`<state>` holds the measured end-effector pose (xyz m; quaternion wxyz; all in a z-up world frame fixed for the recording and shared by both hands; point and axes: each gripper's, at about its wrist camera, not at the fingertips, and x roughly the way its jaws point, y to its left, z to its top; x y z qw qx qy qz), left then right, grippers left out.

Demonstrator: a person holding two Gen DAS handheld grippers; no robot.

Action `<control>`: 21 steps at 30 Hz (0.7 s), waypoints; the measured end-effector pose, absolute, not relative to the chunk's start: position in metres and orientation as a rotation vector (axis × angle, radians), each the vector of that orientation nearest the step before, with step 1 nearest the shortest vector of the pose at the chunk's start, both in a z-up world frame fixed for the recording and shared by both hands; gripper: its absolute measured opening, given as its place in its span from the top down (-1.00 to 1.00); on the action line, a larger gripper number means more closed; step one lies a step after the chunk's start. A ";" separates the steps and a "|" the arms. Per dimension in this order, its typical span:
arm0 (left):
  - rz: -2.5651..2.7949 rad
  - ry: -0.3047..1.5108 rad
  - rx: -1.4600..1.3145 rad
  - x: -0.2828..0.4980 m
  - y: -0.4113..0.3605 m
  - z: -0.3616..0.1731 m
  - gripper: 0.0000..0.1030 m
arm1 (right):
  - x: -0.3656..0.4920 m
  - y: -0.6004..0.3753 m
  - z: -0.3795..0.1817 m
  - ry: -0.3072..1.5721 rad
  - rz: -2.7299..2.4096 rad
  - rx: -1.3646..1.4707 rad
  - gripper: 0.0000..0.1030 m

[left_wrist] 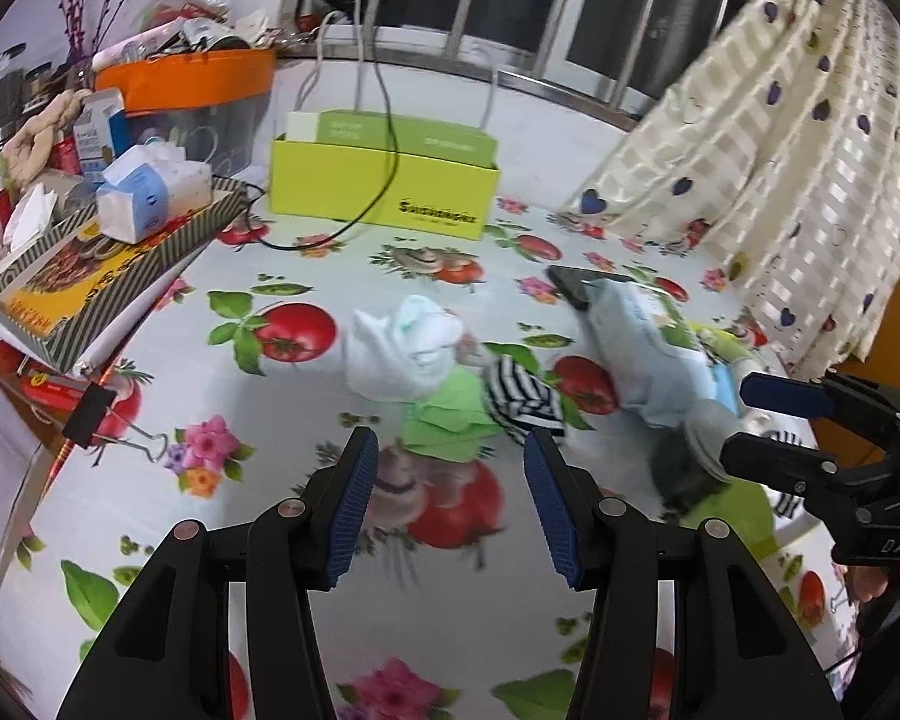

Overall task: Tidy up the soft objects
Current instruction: 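Move both open grippers toward the socks and cloths on the table, then close the right gripper on the black-and-white striped sock while the left grasps the white fluffy sock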

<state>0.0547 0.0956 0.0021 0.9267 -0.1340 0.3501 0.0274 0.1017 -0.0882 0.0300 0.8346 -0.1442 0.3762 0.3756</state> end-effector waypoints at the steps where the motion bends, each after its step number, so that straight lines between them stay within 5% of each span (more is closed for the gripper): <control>1: 0.058 0.721 -0.279 0.057 0.099 0.000 -0.01 | 0.106 -0.081 0.028 0.808 0.804 -0.326 -0.19; 21: 0.075 0.769 -0.314 0.104 0.132 -0.027 -0.01 | 0.197 0.008 -0.044 1.103 0.815 -0.521 -0.16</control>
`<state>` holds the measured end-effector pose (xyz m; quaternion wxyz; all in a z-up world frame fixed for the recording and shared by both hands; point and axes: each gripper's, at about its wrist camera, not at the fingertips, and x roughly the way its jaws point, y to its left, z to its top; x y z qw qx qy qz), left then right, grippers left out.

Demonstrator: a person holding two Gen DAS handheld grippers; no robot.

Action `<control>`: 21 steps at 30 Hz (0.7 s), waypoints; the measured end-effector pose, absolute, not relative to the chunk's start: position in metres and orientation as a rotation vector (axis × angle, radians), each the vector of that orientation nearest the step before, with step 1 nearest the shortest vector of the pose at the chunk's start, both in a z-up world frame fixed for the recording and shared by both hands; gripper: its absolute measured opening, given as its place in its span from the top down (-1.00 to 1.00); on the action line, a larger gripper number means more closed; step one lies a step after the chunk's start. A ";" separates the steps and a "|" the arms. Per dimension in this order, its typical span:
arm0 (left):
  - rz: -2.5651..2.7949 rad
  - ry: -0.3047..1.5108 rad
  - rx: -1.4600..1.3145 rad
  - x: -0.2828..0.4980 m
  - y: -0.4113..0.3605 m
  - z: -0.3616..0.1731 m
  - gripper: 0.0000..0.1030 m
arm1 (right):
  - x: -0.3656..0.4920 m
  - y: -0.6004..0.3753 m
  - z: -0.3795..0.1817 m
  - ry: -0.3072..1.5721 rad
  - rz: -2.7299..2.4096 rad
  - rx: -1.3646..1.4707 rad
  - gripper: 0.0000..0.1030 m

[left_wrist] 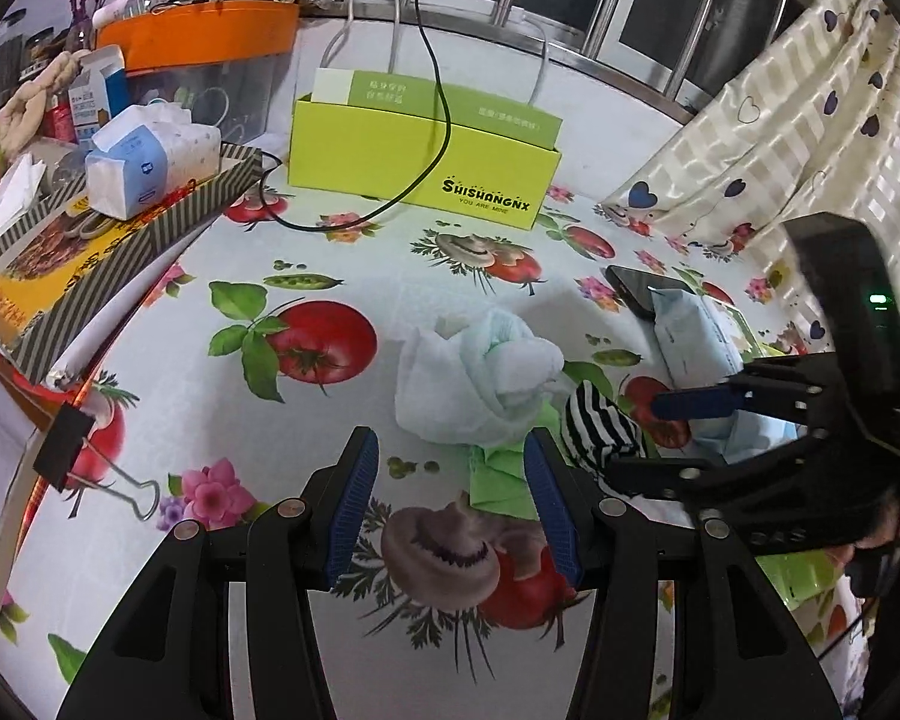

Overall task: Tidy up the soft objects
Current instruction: 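Close the right gripper on the black-and-white striped sock while the left grasps the white fluffy sock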

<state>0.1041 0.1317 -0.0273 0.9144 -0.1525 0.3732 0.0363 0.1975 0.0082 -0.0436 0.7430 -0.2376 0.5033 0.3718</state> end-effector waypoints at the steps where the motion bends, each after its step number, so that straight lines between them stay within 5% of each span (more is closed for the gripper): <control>1: 0.072 0.767 -0.315 0.106 0.132 -0.027 -0.01 | 0.201 0.010 -0.048 1.120 0.819 -0.519 -0.04; 4: 0.060 0.772 -0.317 0.112 0.133 -0.029 -0.01 | 0.205 0.012 -0.056 1.144 0.833 -0.523 0.57; 7: 0.055 0.777 -0.309 0.118 0.132 -0.030 -0.01 | 0.199 0.011 -0.053 1.121 0.852 -0.545 0.69; 21: 0.037 0.814 -0.265 0.151 0.121 -0.045 -0.01 | 0.189 -0.004 -0.040 1.061 0.857 -0.524 0.70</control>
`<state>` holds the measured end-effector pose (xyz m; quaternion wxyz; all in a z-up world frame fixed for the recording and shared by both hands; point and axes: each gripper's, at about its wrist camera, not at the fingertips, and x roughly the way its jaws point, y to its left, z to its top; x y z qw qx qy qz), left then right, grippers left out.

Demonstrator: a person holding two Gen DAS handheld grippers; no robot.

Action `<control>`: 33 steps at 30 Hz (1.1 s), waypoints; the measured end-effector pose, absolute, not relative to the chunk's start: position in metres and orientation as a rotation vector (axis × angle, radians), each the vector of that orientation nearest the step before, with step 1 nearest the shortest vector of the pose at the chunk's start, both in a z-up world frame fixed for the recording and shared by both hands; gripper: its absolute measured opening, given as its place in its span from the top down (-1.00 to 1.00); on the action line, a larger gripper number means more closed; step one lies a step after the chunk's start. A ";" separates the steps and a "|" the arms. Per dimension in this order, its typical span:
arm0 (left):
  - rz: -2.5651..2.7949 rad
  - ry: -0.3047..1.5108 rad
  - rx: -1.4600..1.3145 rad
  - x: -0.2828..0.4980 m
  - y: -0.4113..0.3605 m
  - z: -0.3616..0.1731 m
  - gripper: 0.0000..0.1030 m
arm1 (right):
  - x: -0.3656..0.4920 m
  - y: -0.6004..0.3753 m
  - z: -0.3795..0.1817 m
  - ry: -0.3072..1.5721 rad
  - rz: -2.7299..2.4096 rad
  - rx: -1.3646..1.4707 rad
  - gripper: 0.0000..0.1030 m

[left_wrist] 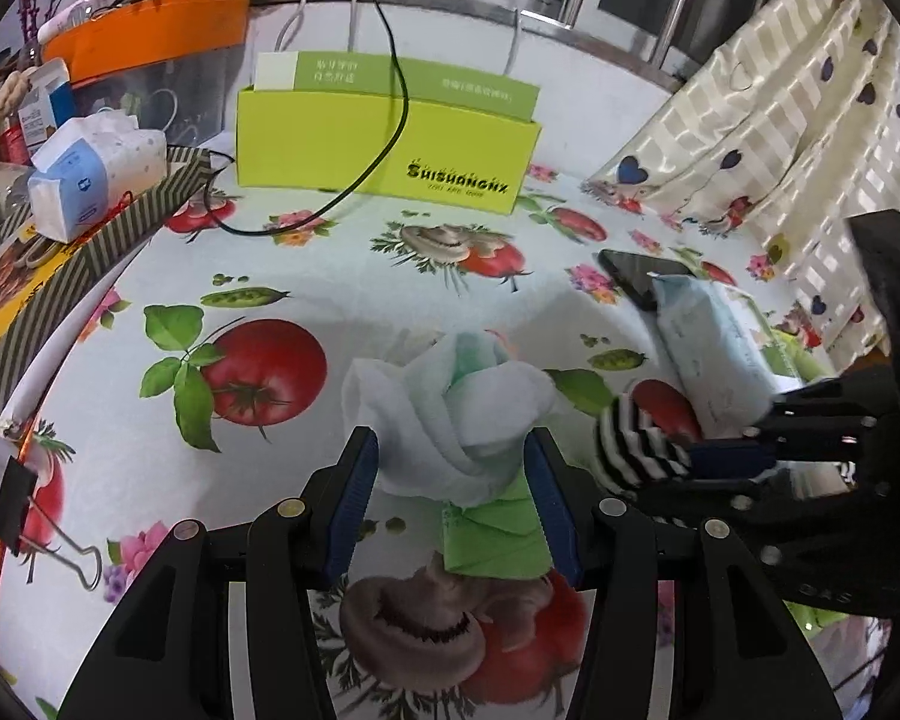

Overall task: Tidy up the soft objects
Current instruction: 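Close the right gripper on the black-and-white striped sock while the left grasps the white fluffy sock, then lift and carry the striped sock and white sock toward the white box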

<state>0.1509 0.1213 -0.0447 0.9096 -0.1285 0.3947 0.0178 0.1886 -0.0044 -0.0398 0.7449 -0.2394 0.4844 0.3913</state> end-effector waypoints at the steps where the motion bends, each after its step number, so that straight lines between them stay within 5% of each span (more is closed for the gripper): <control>1: 0.040 0.818 -0.271 0.153 0.122 -0.046 -0.01 | 0.188 -0.005 -0.039 1.059 0.859 -0.521 0.70; 11: 0.042 0.836 -0.326 0.163 0.132 -0.055 0.00 | 0.185 -0.013 -0.034 1.042 0.872 -0.487 0.70; 16: 0.048 0.830 -0.334 0.160 0.135 -0.056 0.48 | 0.181 -0.017 -0.029 1.023 0.874 -0.471 0.70; 33: 0.034 0.708 -0.325 0.096 0.112 -0.009 0.53 | 0.144 -0.052 0.004 0.888 0.867 -0.358 0.70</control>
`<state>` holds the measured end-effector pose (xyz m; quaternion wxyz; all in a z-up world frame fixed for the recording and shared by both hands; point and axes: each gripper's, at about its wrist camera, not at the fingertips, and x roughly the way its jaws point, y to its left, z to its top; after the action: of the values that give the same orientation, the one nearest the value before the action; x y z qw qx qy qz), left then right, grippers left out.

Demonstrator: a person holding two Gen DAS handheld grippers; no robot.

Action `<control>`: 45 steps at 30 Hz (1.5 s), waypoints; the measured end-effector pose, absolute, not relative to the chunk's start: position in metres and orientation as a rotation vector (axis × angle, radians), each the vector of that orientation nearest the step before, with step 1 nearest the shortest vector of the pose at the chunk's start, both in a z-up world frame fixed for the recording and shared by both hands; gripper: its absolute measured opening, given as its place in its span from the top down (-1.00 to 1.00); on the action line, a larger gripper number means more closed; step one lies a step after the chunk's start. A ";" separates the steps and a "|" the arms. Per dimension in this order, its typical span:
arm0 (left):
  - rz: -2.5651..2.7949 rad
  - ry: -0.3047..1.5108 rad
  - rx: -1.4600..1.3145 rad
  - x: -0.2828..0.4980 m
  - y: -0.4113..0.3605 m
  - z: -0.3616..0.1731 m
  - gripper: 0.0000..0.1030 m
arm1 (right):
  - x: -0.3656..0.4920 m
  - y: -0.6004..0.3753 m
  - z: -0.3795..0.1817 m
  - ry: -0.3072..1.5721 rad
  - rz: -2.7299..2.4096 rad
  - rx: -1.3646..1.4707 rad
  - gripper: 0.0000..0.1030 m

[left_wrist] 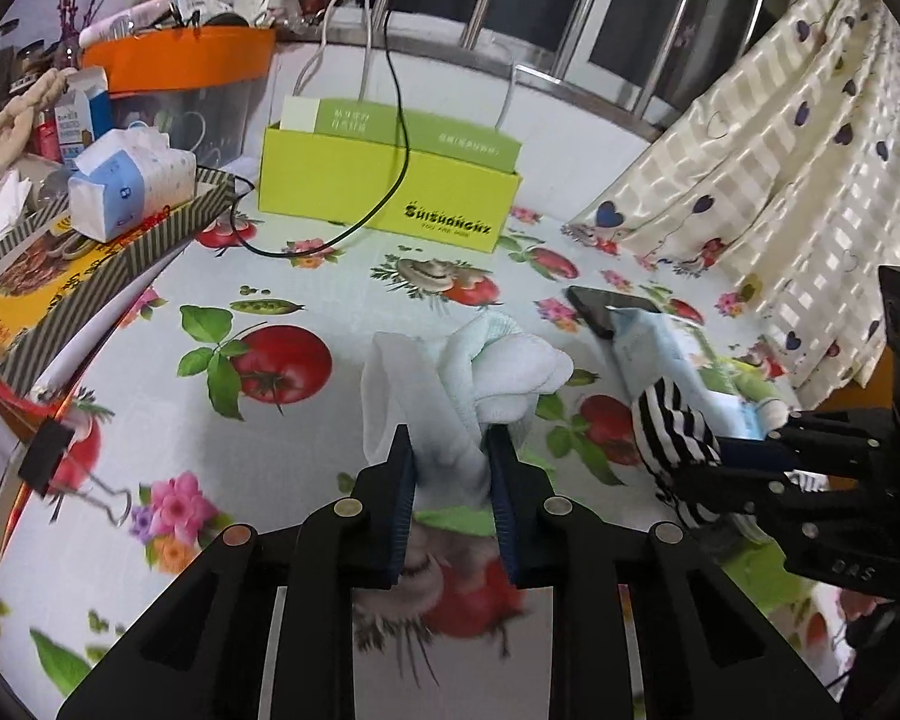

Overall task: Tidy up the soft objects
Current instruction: 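Lift and carry the striped sock and white sock toward the white box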

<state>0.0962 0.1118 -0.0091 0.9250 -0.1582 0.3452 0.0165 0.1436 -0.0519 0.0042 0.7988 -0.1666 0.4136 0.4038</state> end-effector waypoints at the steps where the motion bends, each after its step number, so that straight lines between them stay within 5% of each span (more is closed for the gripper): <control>1: 0.029 0.702 -0.324 0.091 0.108 -0.006 0.53 | 0.140 -0.055 0.007 0.878 0.868 -0.350 0.70; 45: -0.208 0.638 -0.163 0.046 -0.032 0.052 0.52 | 0.073 -0.208 0.048 0.690 0.697 -0.124 0.70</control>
<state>0.0456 -0.0322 0.0516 0.9409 -0.0800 0.3129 -0.1017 0.0725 -0.2076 0.0479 0.8803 -0.0595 0.3313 0.3343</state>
